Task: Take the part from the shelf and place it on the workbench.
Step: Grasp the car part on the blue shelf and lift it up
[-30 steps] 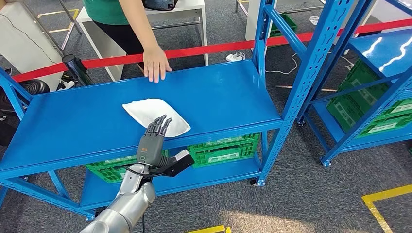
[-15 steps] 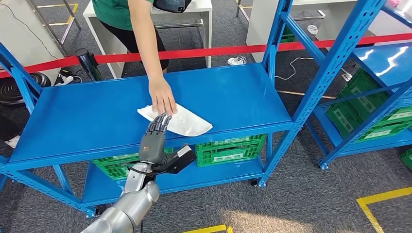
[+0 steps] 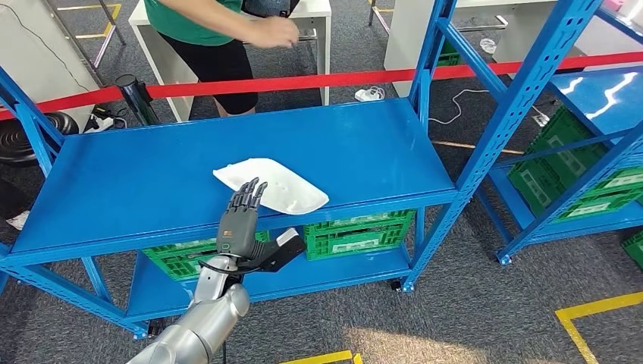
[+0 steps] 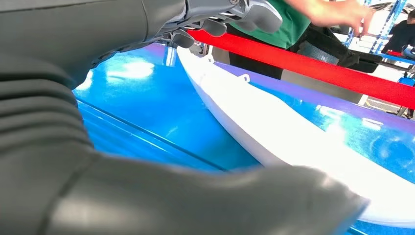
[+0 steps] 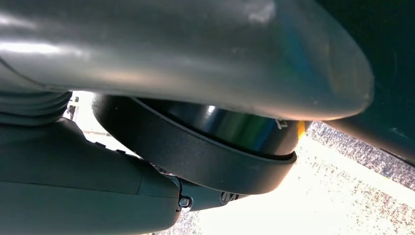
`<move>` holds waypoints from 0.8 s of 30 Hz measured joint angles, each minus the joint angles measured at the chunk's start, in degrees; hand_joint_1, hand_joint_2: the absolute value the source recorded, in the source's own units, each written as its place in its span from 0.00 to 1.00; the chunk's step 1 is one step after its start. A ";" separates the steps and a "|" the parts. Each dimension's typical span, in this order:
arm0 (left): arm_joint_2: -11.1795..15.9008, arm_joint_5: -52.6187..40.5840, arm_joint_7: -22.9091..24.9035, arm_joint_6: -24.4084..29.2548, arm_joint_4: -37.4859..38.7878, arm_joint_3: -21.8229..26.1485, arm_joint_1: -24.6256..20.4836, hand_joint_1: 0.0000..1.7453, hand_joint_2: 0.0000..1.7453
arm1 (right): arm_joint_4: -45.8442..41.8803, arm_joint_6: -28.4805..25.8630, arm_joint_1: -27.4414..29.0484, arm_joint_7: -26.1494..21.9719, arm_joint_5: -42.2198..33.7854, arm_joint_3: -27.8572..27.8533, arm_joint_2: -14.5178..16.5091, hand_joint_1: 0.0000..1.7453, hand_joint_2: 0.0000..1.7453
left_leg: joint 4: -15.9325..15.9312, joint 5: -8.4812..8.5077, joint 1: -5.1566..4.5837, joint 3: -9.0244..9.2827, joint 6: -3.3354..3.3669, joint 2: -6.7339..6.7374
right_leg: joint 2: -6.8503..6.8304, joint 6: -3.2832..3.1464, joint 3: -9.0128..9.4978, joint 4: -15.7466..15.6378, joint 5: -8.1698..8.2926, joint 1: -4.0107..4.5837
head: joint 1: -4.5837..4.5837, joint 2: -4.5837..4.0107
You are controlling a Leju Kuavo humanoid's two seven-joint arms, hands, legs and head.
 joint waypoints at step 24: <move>0.14 -1.60 2.05 -2.38 0.22 -1.65 0.13 0.00 0.00 | 0.00 -0.29 -0.05 0.40 -0.33 0.00 0.05 0.00 0.00 | -0.51 -0.25 -0.38 0.27 2.65 0.12 | -0.15 1.71 -0.71 2.14 0.48 -0.85 | 0.13 0.00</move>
